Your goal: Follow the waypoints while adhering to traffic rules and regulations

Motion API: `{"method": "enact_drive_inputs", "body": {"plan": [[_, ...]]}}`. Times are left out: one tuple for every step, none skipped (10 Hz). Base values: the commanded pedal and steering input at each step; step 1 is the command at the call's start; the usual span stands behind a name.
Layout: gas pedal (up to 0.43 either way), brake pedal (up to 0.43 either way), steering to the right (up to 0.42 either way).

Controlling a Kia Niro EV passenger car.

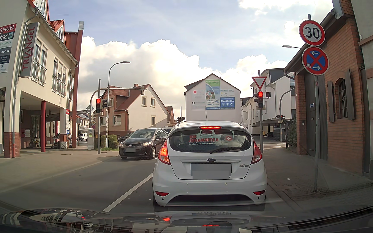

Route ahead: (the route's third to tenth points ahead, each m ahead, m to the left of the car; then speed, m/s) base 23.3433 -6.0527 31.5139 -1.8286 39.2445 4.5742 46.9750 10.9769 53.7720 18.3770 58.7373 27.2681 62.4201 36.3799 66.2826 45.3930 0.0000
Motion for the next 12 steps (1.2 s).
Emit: {"method": "enact_drive_inputs", "body": {"plan": [[0.000, 0.274, 0.009], [0.000, 0.274, 0.009], [0.000, 0.274, 0.009], [0.000, 0.280, 0.009], [0.000, 0.274, 0.009], [0.000, 0.274, 0.009], [0.000, 0.274, 0.009], [0.000, 0.274, 0.009], [0.000, 0.274, 0.009], [0.000, 0.274, 0.009], [0.000, 0.274, 0.010], [0.000, 0.274, 0.009]]}}
